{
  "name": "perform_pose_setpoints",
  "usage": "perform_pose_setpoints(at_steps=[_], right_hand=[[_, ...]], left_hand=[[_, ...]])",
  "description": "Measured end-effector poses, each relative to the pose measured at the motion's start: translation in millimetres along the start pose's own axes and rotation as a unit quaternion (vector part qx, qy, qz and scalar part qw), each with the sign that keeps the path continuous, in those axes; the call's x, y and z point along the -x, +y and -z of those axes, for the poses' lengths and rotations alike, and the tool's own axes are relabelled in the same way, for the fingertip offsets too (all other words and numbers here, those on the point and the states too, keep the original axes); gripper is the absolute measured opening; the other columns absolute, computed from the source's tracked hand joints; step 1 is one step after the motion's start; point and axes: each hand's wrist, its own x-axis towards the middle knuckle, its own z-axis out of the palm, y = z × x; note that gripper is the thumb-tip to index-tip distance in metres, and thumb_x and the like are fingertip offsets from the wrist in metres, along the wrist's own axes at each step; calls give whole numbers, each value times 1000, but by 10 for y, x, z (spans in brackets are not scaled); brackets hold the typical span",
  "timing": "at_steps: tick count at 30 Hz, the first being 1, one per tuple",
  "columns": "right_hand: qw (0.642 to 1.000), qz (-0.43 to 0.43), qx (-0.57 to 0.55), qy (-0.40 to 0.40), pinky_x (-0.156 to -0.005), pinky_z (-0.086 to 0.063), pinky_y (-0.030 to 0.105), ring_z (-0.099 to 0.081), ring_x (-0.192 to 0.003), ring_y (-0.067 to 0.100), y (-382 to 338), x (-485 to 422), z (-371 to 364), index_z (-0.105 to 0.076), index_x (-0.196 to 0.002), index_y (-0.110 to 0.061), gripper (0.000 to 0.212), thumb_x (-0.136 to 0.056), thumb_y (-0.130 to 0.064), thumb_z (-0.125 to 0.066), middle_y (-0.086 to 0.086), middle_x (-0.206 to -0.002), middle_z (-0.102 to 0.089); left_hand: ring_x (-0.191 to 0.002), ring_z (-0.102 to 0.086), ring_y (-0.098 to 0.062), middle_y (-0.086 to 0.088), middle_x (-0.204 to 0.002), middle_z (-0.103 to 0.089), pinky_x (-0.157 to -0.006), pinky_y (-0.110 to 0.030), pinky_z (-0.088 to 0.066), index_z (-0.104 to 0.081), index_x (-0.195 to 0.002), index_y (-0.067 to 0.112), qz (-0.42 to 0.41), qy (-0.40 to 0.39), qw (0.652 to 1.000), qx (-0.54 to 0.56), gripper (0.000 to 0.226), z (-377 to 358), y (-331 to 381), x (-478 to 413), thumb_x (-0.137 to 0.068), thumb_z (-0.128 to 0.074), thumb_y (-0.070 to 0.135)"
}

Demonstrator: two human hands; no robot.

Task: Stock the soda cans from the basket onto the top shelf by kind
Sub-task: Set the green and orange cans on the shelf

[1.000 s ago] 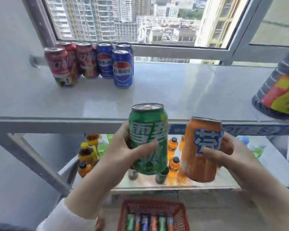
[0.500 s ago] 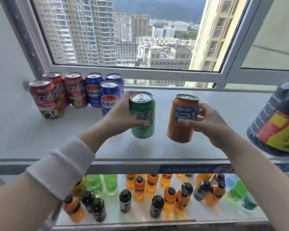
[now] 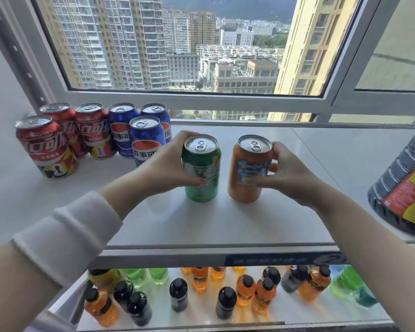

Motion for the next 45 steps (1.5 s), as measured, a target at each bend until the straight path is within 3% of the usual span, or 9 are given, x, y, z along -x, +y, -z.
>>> perform_pose_setpoints(at_steps=[4,9,13,18,21,26,33,38,45], right_hand=[[1000,1,23,-18,-63,-54,15,-61,-91,5,-27,4,0,-44,-116,-13,62,-66,-6,-80,-7,-100,-58],[993,19,114,-16,-87,-46,27,-50,-111,12,-155,32,122,-39,-129,-22,81,-61,-22,-83,-3,-120,-50],[975,60,211,-23,-89,-43,24,-47,-108,9,-374,4,158,-38,-135,-20,88,-60,-29,-83,-6,-119,-45],[952,100,288,-21,-76,-38,10,-50,-102,6,-445,-68,93,-49,-126,-21,77,-58,-27,-85,-7,-115,-54],[958,83,272,-23,-70,-40,8,-54,-98,9,-467,-132,126,-54,-118,-23,70,-56,-23,-86,-8,-109,-58],[973,55,224,-31,-71,-47,17,-58,-97,12,-455,-328,187,-56,-115,-24,65,-57,-17,-86,-4,-109,-61],[980,33,198,-12,-83,-53,35,-60,-102,20,-384,-657,192,-57,-119,-22,70,-56,-13,-86,1,-113,-62],[986,21,167,-15,-70,-46,23,-57,-100,18,-417,-904,155,-52,-126,-18,74,-60,-7,-84,2,-113,-59],[988,12,151,-36,-76,-44,24,-55,-99,17,-511,-1223,-71,-47,-130,-11,77,-62,-3,-82,2,-111,-54]], left_hand=[[-113,-55,-10,6,-121,-56,-92,-31,-51,-38,-130,24,11,-26,999,-22,84,33,-6,-12,-60,-82,16],[-126,-44,-10,5,-141,-42,-106,-29,-37,-19,-143,31,-11,-59,992,-107,106,234,144,-27,-60,-83,33],[-129,-38,-11,7,-142,-40,-102,-19,-28,-31,-141,29,-91,-110,948,-283,91,329,343,-124,-65,-81,33],[-112,-49,-11,8,-124,-53,-91,-25,-41,-49,-124,33,-98,-152,935,-304,71,396,404,-283,-61,-83,31],[-102,-47,-5,10,-120,-55,-80,-18,-34,-50,-120,31,-89,-133,939,-305,67,500,397,-430,-61,-83,30],[-106,-53,-16,2,-123,-57,-87,-37,-49,-50,-120,26,-58,-99,942,-315,69,692,356,-838,-60,-84,25],[-113,-51,-24,-2,-129,-54,-92,-40,-46,-47,-125,25,-13,-98,924,-369,71,689,126,-1186,-63,-83,24],[-105,-51,-19,-1,-127,-55,-85,-32,-45,-48,-126,25,-1,-111,923,-368,72,665,39,-1250,-63,-83,25],[-113,-50,-22,-2,-133,-51,-83,-30,-41,-44,-128,27,13,-125,916,-380,72,660,61,-1276,-67,-80,25]])
